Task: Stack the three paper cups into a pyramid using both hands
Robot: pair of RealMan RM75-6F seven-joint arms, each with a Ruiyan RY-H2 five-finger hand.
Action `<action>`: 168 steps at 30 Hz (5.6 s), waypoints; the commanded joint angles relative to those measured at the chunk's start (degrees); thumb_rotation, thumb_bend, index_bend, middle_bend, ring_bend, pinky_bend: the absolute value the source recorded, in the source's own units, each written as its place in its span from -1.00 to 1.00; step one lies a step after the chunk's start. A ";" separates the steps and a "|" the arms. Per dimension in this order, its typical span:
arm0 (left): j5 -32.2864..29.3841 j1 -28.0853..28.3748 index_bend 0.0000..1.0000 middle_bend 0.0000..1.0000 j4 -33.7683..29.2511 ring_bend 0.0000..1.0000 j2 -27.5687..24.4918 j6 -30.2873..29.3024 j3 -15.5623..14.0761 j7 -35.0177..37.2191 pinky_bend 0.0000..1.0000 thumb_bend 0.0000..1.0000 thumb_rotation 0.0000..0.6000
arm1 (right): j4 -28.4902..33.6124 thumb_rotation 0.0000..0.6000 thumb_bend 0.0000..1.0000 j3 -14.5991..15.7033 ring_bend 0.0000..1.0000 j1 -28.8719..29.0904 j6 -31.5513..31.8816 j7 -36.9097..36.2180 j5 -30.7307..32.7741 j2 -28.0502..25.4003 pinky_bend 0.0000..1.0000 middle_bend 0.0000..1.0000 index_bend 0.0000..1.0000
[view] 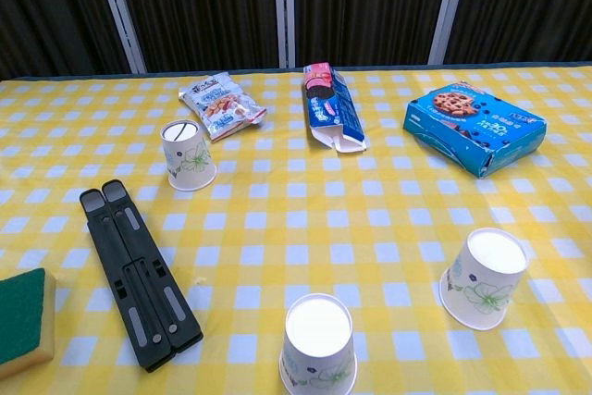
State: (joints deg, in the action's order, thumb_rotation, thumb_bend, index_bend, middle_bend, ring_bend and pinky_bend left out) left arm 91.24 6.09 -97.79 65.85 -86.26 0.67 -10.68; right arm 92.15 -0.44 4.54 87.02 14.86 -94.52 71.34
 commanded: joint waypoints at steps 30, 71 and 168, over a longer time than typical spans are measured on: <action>-12.64 13.62 -0.96 -1.00 -4.37 -1.00 -0.58 18.54 9.03 -7.53 -1.00 -0.62 1.00 | 0.36 1.00 -0.70 -0.25 -1.00 0.41 -0.70 -4.37 0.76 -1.38 -1.00 -1.00 -1.00; -59.88 49.24 -0.61 -1.00 10.25 -1.00 14.32 39.55 10.74 -36.55 -1.00 -0.43 1.00 | -2.41 1.00 -0.70 -1.18 -1.00 1.62 -3.10 -10.53 3.70 -1.74 -1.00 -1.00 -1.00; -16.06 34.89 -0.26 -1.00 -16.42 -1.00 14.15 31.04 -8.28 -33.43 -1.00 -0.49 1.00 | 0.42 1.00 -0.70 -0.02 -1.00 0.10 1.47 -6.78 -1.25 -2.03 -1.00 -1.00 -1.00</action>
State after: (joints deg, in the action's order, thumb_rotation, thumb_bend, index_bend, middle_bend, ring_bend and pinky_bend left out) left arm 75.20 41.06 -114.25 79.91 -55.23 -7.64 -44.21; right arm 92.57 -0.47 4.65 88.49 8.08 -95.76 69.31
